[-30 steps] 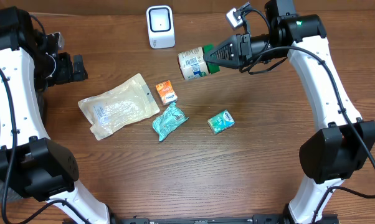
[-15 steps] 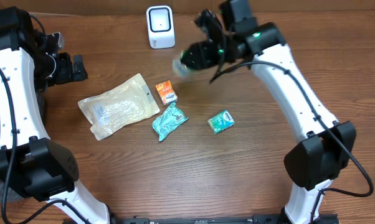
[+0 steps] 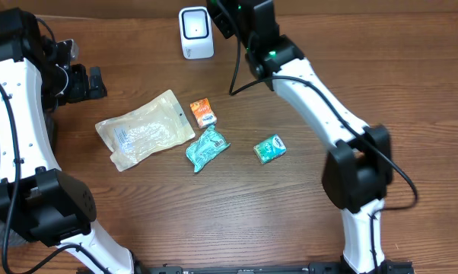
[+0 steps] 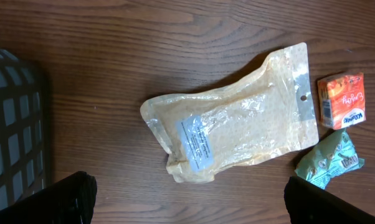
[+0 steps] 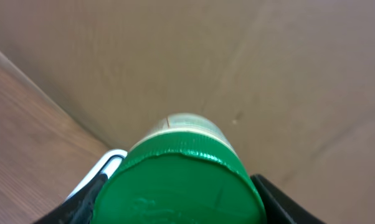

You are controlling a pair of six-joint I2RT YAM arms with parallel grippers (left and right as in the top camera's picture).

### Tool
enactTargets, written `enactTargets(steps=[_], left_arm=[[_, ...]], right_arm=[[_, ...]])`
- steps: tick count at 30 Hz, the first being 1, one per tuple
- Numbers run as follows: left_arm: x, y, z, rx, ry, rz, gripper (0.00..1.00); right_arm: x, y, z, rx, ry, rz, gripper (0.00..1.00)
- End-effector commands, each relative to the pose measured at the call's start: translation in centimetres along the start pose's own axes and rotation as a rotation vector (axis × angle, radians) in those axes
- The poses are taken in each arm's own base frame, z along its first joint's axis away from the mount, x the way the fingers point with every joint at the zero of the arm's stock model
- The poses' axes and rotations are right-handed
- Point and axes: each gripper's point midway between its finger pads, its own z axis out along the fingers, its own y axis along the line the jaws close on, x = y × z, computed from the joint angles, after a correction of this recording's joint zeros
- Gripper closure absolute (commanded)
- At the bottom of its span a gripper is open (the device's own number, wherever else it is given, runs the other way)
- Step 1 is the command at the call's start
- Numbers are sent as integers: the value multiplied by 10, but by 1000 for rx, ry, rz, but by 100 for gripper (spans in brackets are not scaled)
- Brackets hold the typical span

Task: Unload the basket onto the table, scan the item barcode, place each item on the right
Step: 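Lift the jar and carry it toward the white scanner, then hold the jar lid up against the scanner window with the right gripper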

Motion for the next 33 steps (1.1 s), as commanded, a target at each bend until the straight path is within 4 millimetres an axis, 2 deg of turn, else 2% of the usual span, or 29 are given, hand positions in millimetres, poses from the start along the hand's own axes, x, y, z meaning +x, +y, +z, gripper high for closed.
enactTargets(steps=[1, 8, 9, 13, 20, 23, 33], left_arm=[[-5, -6, -10, 9, -35, -4, 0], [-5, -6, -10, 9, -35, -4, 0], [-5, -6, -10, 9, -35, -4, 0], [-5, -6, -10, 9, -35, -4, 0], [-5, -6, -10, 9, -35, -4, 0], [-5, -6, -10, 9, -35, -4, 0], [-6, -6, -10, 9, -35, -3, 1]], right_arm=[[4, 13, 18, -23, -64, -196, 57], [10, 31, 38, -23, -162, -373, 57], [10, 32, 39, -13, -174, -410, 60], [15, 37, 45, -16, -198, -428, 60], [50, 61, 61, -53, -186, -668, 66], [62, 66, 66, -55, -176, -696, 65], [58, 62, 68, -15, -213, -694, 65]])
